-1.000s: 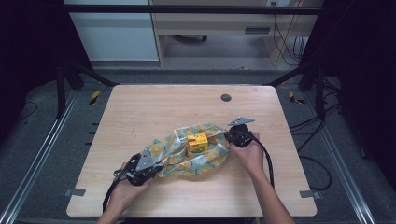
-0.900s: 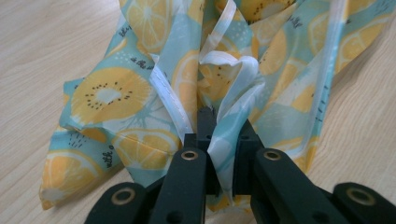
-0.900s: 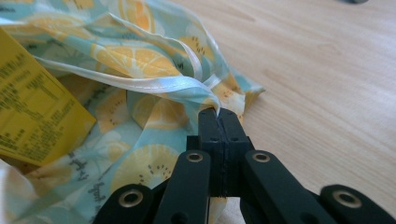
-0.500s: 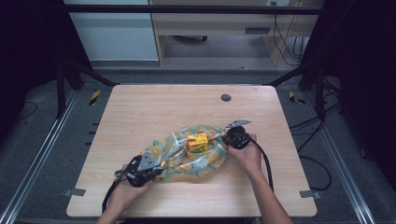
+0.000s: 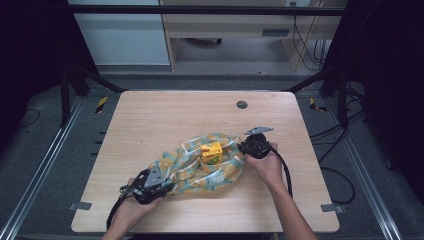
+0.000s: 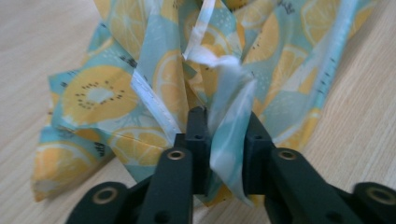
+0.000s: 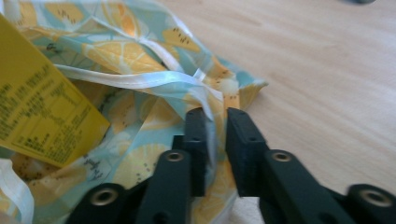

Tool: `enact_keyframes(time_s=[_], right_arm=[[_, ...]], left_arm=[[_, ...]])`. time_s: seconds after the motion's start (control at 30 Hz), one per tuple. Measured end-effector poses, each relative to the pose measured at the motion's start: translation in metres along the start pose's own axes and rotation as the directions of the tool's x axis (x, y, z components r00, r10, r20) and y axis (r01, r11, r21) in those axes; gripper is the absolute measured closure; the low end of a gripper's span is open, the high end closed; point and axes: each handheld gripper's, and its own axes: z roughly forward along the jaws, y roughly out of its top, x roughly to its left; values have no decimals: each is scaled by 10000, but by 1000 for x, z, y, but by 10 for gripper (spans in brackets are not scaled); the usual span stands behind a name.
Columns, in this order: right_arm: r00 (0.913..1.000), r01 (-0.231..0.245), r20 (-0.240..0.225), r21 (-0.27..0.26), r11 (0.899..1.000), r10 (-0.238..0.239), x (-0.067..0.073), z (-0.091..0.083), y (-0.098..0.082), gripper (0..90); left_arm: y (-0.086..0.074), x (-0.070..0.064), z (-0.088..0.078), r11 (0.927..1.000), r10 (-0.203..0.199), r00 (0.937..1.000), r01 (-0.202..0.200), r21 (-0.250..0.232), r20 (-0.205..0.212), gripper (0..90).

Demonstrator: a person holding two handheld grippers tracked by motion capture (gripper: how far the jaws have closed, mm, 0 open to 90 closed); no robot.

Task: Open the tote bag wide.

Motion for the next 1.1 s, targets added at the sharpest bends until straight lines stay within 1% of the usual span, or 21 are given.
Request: enact_keyframes(time_s=[0.13, 0.2, 0.27, 0.3, 0.37, 0.43, 0.5, 0.57, 0.63, 0.7, 0.73, 0.8, 0.83, 0.87, 0.93, 1.03, 1.1], right_arm=[[9996, -234, 143, -401, 9989, 240, -3, -12, 3, 601], [9995, -258, 181, -659, 9975, 270, -2, -19, 5, 531], [9997, -105, 196, -717, 9974, 119, 1, -27, 9, 451], [9997, -22, 240, -864, 9963, 43, 3, -32, 12, 428], [9998, 142, 182, -1199, 9927, -121, 6, -44, 16, 396], [9996, 261, 116, -1390, 9900, -247, 11, -55, 21, 355], [9991, 415, -18, -1494, 9879, -422, 17, -64, 24, 320], [9975, 675, -106, -1547, 9857, -700, 23, -71, 25, 298], [9966, 723, -272, -1576, 9849, -775, 28, -78, 25, 271], [9959, 803, -297, -1568, 9844, -859, 32, -83, 24, 245], [9940, 994, -294, -1547, 9829, -1051, 35, -87, 23, 234], [9922, 1103, -411, -1539, 9819, -1179, 38, -91, 19, 216], [9907, 1172, -504, -1526, 9813, -1262, 41, -94, 17, 209], [9896, 1221, -561, -1539, 9805, -1321, 43, -96, 15, 210], [9880, 1222, -757, -1538, 9805, -1350, 48, -98, 9, 210], [9835, 1349, -997, -1502, 9794, -1507, 56, -99, 1, 211], [9802, 1420, -1165, -1498, 9785, -1601, 61, -98, -4, 212]], left_arm=[[1, 2, -6, 9988, 20, 9995, -35, -495, -302, 623], [2, 3, -8, 9974, -90, 9992, 62, -723, -386, 575], [4, 3, -11, 9955, -207, 9987, 163, -929, -469, 518], [4, 4, -12, 9946, -277, 9985, 228, -1008, -475, 484], [7, 4, -15, 9927, -373, 9983, 318, -1160, -449, 432], [10, 4, -17, 9911, -426, 9981, 366, -1278, -451, 387], [15, 4, -21, 9890, -432, 9978, 356, -1438, -502, 344], [19, 5, -26, 9865, -543, 9974, 461, -1569, -484, 311], [24, 7, -32, 9840, -675, 9967, 591, -1682, -451, 287], [30, 11, -37, 9821, -771, 9955, 663, -1761, -551, 269], [33, 14, -39, 9830, -791, 9954, 688, -1702, -549, 253], [39, 21, -41, 9864, -755, 9954, 660, -1508, -584, 221], [42, 24, -41, 9882, -723, 9961, 647, -1386, -505, 205], [45, 27, -41, 9887, -733, 9960, 658, -1344, -514, 191], [51, 32, -41, 9898, -751, 9952, 668, -1255, -629, 191], [61, 39, -36, 9918, -770, 9956, 711, -1062, -530, 191], [68, 44, -29, 9936, -727, 9961, 679, -904, -501, 191]])
